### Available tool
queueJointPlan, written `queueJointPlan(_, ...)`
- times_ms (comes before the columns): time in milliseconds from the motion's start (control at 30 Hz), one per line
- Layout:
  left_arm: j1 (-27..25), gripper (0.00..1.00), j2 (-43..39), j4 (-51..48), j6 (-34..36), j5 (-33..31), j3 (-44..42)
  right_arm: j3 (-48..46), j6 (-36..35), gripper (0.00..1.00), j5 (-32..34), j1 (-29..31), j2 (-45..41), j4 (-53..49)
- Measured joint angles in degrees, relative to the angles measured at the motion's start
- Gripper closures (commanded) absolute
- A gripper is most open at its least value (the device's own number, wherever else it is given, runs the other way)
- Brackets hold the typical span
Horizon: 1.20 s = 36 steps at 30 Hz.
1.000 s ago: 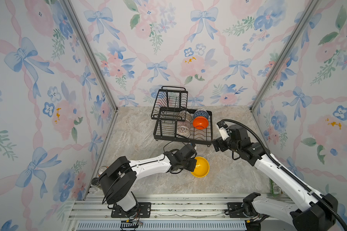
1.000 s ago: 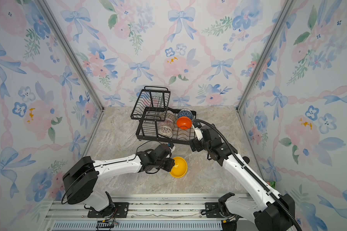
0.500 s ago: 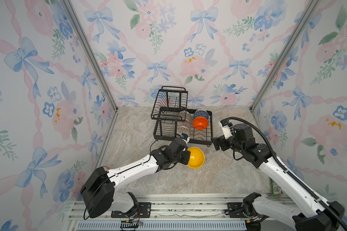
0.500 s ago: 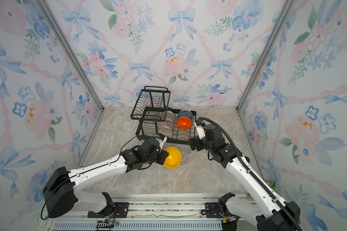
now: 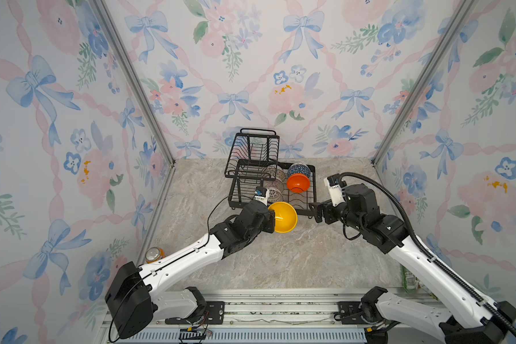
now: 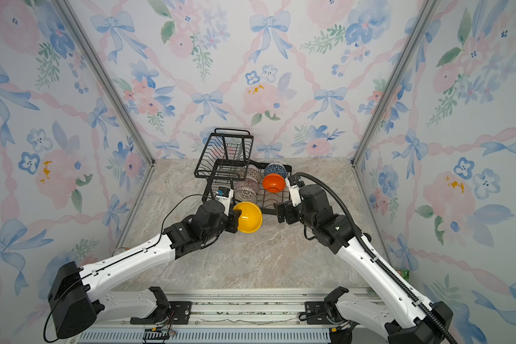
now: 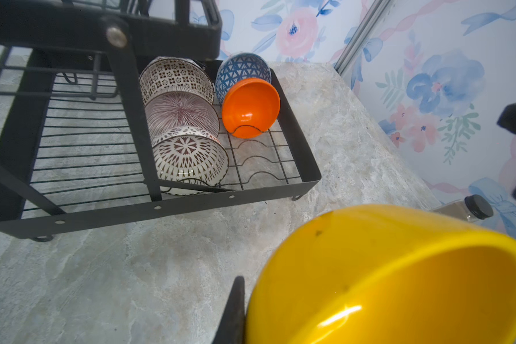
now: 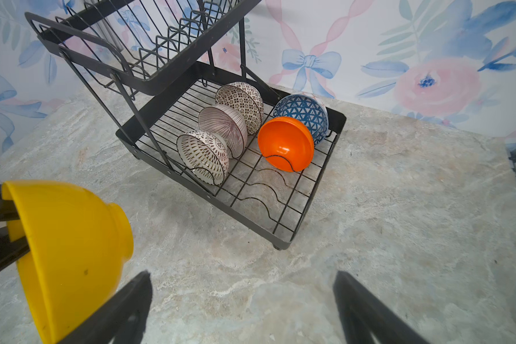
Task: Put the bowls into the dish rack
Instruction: 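Grasp the yellow bowl's rim with the right gripper beside the left gripper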
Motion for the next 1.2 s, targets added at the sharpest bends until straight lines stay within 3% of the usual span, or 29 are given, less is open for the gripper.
queueJointPlan(467,0.0,1.0,3.0,2.9,-0.4,-3.3,0.7,3.4,5.0,0.03,1.2,8.2,1.4,1.1)
queueJointPlan(1033,-0.5,1.0,5.5,4.2,-0.1,-2.3,4.6,3.4,8.5,0.0,1.8,8.7,10.6,5.4)
queueJointPlan(1200,-0.6,1.0,6.3,4.5,0.2,-1.7,4.6,3.4,9.1,0.09,2.0,8.7,11.8,5.6)
